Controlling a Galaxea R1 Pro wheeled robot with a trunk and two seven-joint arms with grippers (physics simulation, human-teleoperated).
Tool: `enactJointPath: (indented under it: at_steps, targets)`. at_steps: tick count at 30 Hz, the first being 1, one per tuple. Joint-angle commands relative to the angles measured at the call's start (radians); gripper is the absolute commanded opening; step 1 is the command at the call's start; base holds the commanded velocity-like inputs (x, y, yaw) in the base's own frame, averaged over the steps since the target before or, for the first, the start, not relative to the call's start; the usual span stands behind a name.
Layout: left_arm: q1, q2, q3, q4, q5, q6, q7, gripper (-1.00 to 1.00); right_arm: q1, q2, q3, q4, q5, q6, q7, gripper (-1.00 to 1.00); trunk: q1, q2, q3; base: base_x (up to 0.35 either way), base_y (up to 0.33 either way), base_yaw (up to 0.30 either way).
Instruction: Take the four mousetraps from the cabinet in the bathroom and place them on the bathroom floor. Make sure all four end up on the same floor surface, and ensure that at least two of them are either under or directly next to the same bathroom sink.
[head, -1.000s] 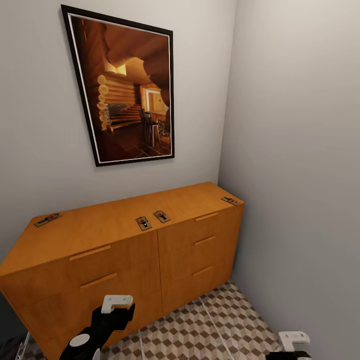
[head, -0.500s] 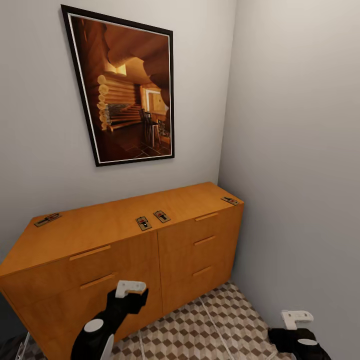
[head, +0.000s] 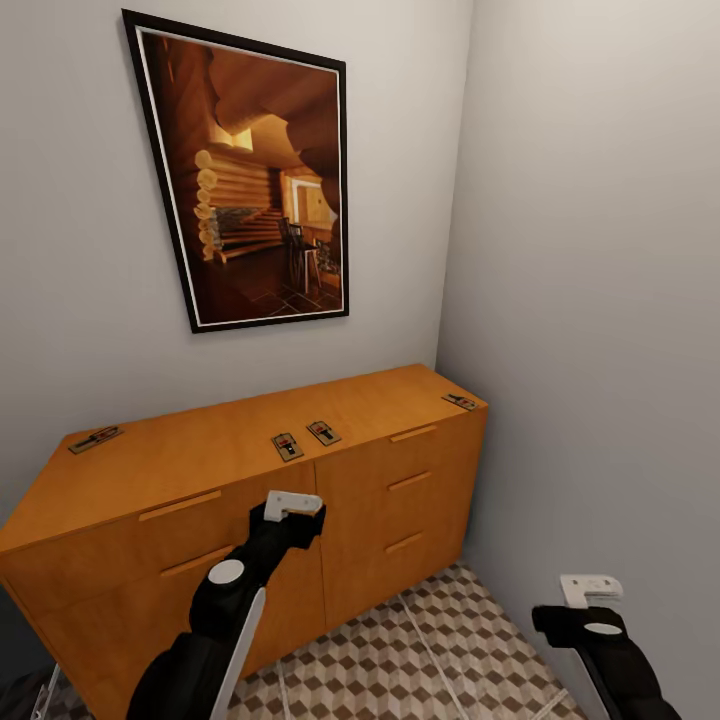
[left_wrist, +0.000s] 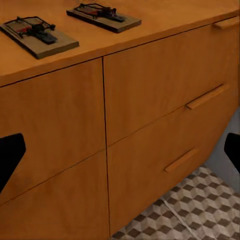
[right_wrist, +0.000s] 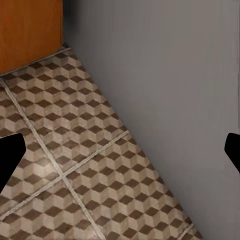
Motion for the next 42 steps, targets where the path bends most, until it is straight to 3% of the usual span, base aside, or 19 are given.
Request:
enactJointPath:
  at_steps: [1,14,22,28,34,40,42]
  targets:
    - [-0.015,-0.004,-0.002,-0.001,-0.014,0.005,0.0,1.0,-0.011,0.0,0.001,-0.001,0.0,0.007,-0.003,1.0,0.0,-0.001,-0.001,0.0,0.0,0.0]
    - [-0.266,-0.022,-0.016,0.0,-0.033,0.035,0.002,1.0,-0.188,0.002,-0.001,-0.002,-0.001,0.092,-0.006,1.0,0.0,-0.001,-0.001,0.0,0.0,0.0]
    - [-0.403,-0.022,-0.018,0.0,-0.035,0.116,0.074,1.0,-0.328,0.007,0.0,-0.001,0.001,0.164,-0.006,1.0,0.0,-0.001,-0.001,0.0,0.0,0.0]
    - [-0.478,-0.019,-0.017,0.001,-0.037,0.151,0.111,1.0,-0.418,0.01,0.001,-0.001,0.001,0.215,-0.006,1.0,0.0,-0.001,-0.001,0.0,0.0,0.0]
    - [-0.531,-0.013,-0.011,0.005,-0.037,0.235,0.124,1.0,-0.526,0.021,0.003,0.003,-0.003,0.249,-0.007,1.0,0.0,-0.001,-0.001,0.0,0.0,0.0]
    - [-0.545,0.008,0.012,0.013,-0.03,0.305,0.125,1.0,-0.627,0.052,0.006,0.019,-0.006,0.258,-0.013,1.0,0.0,-0.001,-0.001,0.0,0.0,0.0]
    - [-0.547,0.027,0.034,0.016,-0.025,0.324,0.122,1.0,-0.669,0.071,0.007,0.035,-0.006,0.26,-0.019,1.0,0.0,-0.001,-0.001,0.0,0.0,0.0]
